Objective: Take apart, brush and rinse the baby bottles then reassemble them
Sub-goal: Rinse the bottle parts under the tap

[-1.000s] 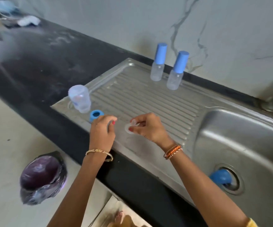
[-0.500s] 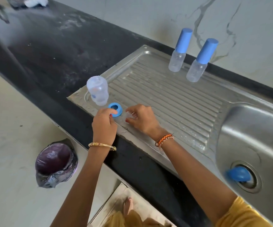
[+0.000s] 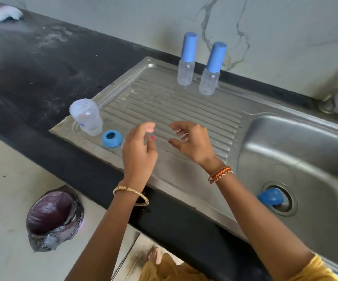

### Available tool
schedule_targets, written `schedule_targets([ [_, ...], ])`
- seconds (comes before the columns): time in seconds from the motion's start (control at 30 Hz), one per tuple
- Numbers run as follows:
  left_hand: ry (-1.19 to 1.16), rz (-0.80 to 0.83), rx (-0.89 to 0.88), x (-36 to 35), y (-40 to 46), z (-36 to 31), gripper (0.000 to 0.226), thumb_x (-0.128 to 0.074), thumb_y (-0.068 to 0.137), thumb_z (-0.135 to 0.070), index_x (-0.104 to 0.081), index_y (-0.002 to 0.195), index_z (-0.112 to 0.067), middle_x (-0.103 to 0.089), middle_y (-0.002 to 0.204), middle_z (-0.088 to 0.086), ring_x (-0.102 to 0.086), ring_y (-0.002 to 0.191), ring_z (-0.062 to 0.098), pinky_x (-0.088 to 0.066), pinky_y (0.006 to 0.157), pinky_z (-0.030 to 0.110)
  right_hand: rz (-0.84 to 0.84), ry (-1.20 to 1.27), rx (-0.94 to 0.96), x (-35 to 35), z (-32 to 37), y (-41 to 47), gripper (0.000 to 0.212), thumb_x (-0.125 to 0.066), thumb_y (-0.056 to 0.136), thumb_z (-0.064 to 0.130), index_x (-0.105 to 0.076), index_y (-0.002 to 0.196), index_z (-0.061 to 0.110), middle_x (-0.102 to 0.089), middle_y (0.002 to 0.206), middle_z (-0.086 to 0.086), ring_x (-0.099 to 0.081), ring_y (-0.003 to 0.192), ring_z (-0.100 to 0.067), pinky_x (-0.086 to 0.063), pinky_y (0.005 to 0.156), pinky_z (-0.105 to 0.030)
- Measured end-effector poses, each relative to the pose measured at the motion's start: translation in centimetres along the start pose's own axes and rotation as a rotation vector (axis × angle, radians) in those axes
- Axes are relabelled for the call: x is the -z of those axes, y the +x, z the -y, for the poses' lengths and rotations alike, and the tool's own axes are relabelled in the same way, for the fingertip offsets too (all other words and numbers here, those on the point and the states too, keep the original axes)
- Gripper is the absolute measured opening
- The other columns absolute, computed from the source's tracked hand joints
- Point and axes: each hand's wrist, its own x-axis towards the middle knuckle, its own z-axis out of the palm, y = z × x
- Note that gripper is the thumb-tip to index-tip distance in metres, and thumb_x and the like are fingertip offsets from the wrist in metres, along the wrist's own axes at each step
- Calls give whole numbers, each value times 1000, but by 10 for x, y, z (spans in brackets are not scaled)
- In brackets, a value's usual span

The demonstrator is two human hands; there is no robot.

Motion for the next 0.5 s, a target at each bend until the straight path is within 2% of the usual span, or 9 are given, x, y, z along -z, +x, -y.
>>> schedule_targets([
  [0.13,-124,193,-73,-52,-12,-43,30,-56,82,5,-64,106,-10,-61,96,-5,-60,85,15,-47,70,17,-117,-25,-108,56,-37,-26,32,-71,78,8,-66,110,8,-68,104,-6,-56,81,-9,-40,74,-12],
  [0.27,-197,478,-144,-111,-32,-87,28,-56,80,-5,-64,106,-8,-66,89,-2,-63,79,19,-45,73,22,-136,-93,-293,112,-90,-56,30,-68,81,11,-66,110,9,-69,105,-6,-64,92,-19,-38,78,-15],
  [0.37,-140,688,-143,-154,-52,-112,29,-58,85,-3,-59,114,-5,-67,101,8,-63,86,25,-42,77,23,-114,-156,-442,143,-132,-81,29,-67,82,13,-66,111,8,-69,106,-7,-63,100,-20,-34,78,-15],
  [0.5,-51,897,-53,-206,-69,-135,34,-58,88,-11,-55,122,-6,-65,113,8,-59,104,22,-38,86,21,-10,-145,-633,162,-192,-112,34,-67,81,14,-63,114,6,-67,106,-10,-60,106,-23,-35,79,-17],
])
